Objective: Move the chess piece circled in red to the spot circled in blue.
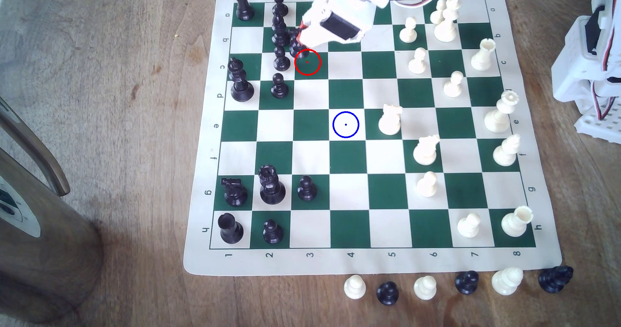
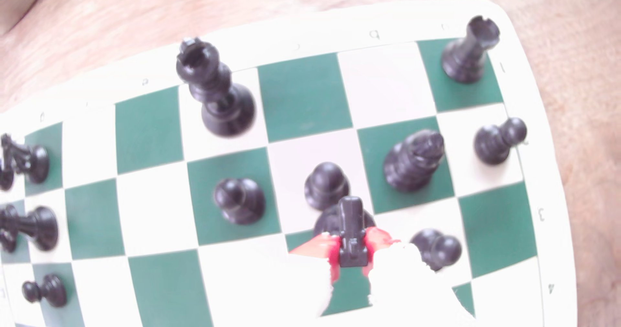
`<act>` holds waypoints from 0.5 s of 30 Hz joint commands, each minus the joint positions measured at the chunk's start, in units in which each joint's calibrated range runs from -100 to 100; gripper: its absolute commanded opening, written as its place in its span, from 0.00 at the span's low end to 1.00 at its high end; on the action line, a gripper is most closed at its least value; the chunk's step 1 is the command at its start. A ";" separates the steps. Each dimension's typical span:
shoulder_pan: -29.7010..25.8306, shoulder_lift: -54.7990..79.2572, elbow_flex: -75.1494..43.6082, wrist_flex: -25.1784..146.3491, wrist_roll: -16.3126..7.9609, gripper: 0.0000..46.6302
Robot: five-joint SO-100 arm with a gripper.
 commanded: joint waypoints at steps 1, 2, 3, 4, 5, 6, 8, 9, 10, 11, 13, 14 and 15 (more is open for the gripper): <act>-1.45 -8.68 -1.64 0.91 -0.49 0.00; -1.84 -9.53 -1.64 1.32 -0.59 0.00; -2.31 -10.46 -1.37 1.73 -0.73 0.00; -2.94 -11.48 -1.10 2.38 -0.83 0.00; -3.56 -12.25 -1.00 3.12 -0.93 0.00; -4.89 -14.11 -0.01 4.10 -1.17 0.00; -6.30 -15.98 1.81 4.35 -1.37 0.00; -7.16 -16.92 2.80 4.68 -1.56 0.00; -8.57 -18.10 4.80 5.17 -1.86 0.00; -9.35 -18.78 6.34 5.17 -1.90 0.00; -10.84 -20.14 9.78 4.60 -2.10 0.00; -12.09 -21.50 14.32 2.30 -2.30 0.00; -12.48 -21.75 15.59 1.73 -2.39 0.00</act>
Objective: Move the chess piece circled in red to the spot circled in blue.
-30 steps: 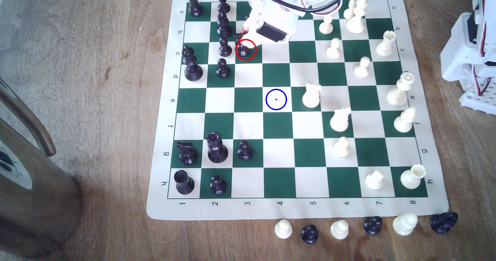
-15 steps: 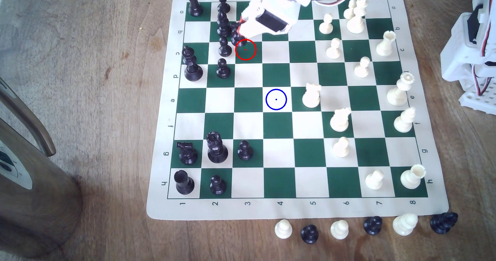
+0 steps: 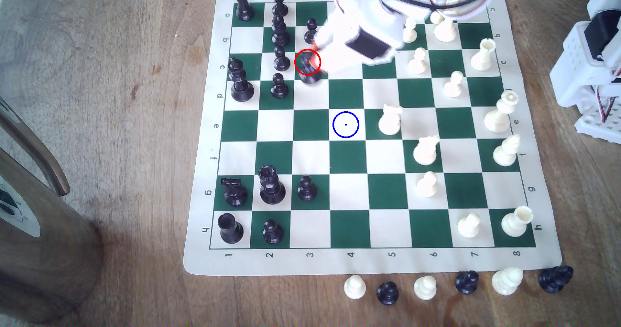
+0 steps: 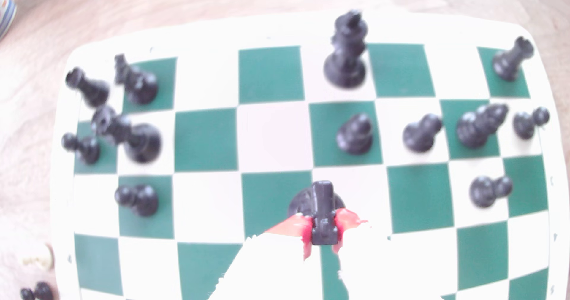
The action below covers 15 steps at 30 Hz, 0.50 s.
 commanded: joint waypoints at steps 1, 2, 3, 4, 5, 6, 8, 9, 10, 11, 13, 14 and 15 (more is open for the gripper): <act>-2.54 -7.85 6.73 -3.87 -0.44 0.00; -2.85 -8.02 8.09 -4.60 -0.49 0.00; -2.93 -8.10 9.18 -5.26 -0.54 0.00; -2.93 -8.10 11.09 -6.41 -0.54 0.00; -2.93 -8.10 11.63 -6.73 -0.54 0.00; -2.85 -8.10 12.08 -6.90 -0.54 0.00; -2.54 -8.10 13.35 -7.80 -0.54 0.00; -2.46 -8.02 13.62 -7.96 -0.54 0.00; -2.38 -7.93 13.90 -8.21 -0.54 0.00; -2.38 -7.76 14.08 -8.53 -0.54 0.00; -2.38 -7.26 14.62 -9.11 -0.54 0.00; -2.38 -7.00 14.89 -9.27 -0.54 0.00; -2.38 -6.92 15.07 -9.60 -0.54 0.00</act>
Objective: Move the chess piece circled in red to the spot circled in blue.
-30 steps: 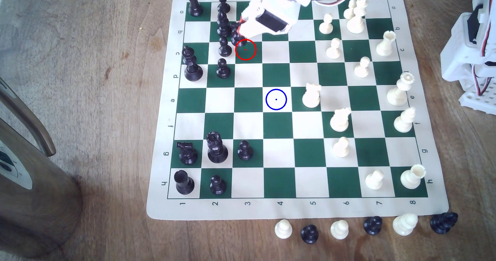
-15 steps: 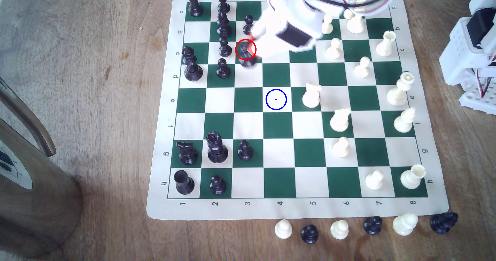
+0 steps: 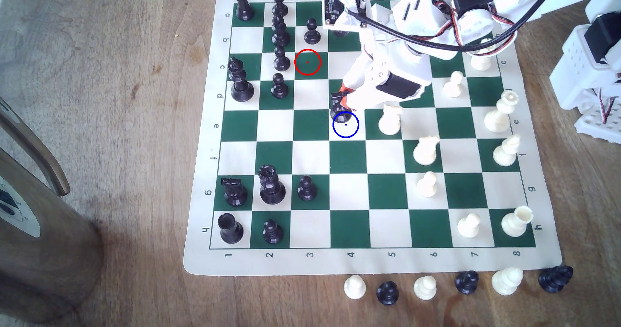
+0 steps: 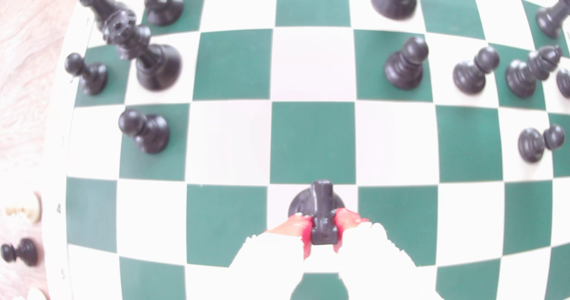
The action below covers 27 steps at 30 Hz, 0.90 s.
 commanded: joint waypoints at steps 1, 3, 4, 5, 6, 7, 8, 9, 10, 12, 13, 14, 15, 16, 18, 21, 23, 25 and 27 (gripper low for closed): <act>0.04 -3.22 -0.20 -1.63 -0.10 0.00; -0.04 -2.80 -0.02 -1.80 -0.15 0.00; -0.12 -2.54 -0.02 -1.96 -0.20 0.00; -0.12 -2.37 -0.02 -2.04 -0.20 0.00; -0.27 -1.87 -0.02 -2.13 -0.24 0.00; -0.35 -1.70 -0.02 -2.13 -0.24 0.00; -0.43 -1.53 0.07 -2.13 -0.24 0.00; -0.58 -1.36 0.16 -2.13 -0.24 0.00; -0.66 -1.27 0.25 -2.13 -0.24 0.00; -0.82 -0.85 0.44 -2.13 -0.24 0.00; -0.82 -0.68 0.44 -2.13 -0.24 0.00; -0.82 -0.42 0.44 -2.13 -0.24 0.00; -0.82 -0.17 0.53 -2.13 -0.24 0.00; -0.82 -0.17 0.62 -2.04 -0.24 0.00; -0.98 -0.08 0.80 -2.04 -0.20 0.00; -1.13 0.09 0.98 -1.80 -0.10 0.00; -1.05 0.26 1.07 -1.80 0.05 0.00; -0.82 0.34 1.52 -1.80 0.15 0.00; -0.74 0.43 1.89 -1.80 0.15 0.00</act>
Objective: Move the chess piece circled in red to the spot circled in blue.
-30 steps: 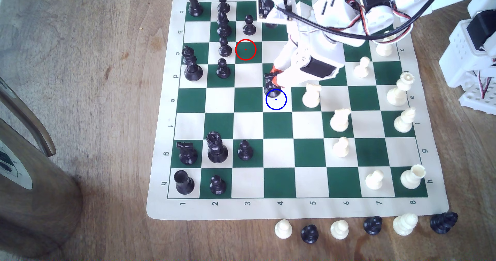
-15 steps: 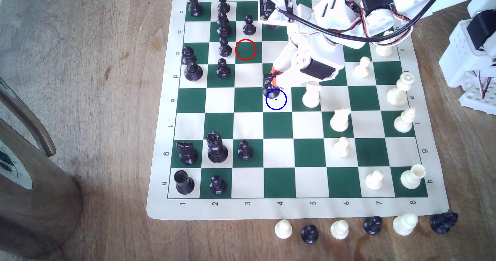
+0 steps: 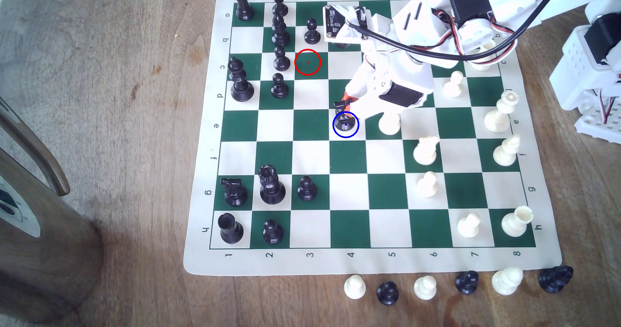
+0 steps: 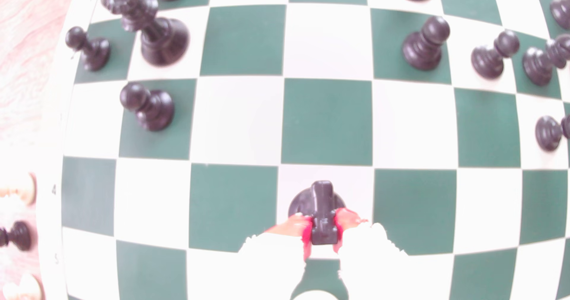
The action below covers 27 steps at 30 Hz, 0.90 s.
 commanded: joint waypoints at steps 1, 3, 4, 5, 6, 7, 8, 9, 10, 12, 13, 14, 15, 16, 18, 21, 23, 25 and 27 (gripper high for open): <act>0.29 -0.49 0.17 -0.68 0.15 0.00; 0.29 -0.24 0.17 -0.68 0.20 0.00; 0.29 -0.15 0.17 -0.68 0.20 0.00; 0.29 -0.07 0.17 -0.85 0.20 0.00; 0.37 0.10 0.17 -1.01 0.20 0.00; 0.37 0.10 0.17 -1.09 0.20 0.00; 0.37 0.10 0.17 -1.17 0.20 0.00; 0.45 0.19 0.17 -1.26 0.20 0.00; 0.53 0.27 0.17 -1.42 0.20 0.00; 0.60 0.44 0.17 -1.50 0.20 0.00; 0.60 0.61 0.17 -1.58 0.20 0.00; 0.60 0.61 0.17 -1.66 0.20 0.00; 0.60 0.78 0.17 -1.75 0.20 0.00; 0.68 0.86 0.17 -1.83 0.20 0.00; 0.68 1.20 0.17 -1.91 0.20 0.00; 0.92 1.97 0.44 -2.48 0.20 0.00; 1.00 2.14 0.53 -2.81 0.20 0.00; 1.00 1.97 0.62 -2.89 0.20 0.11; 1.07 1.63 0.62 -2.98 0.20 0.20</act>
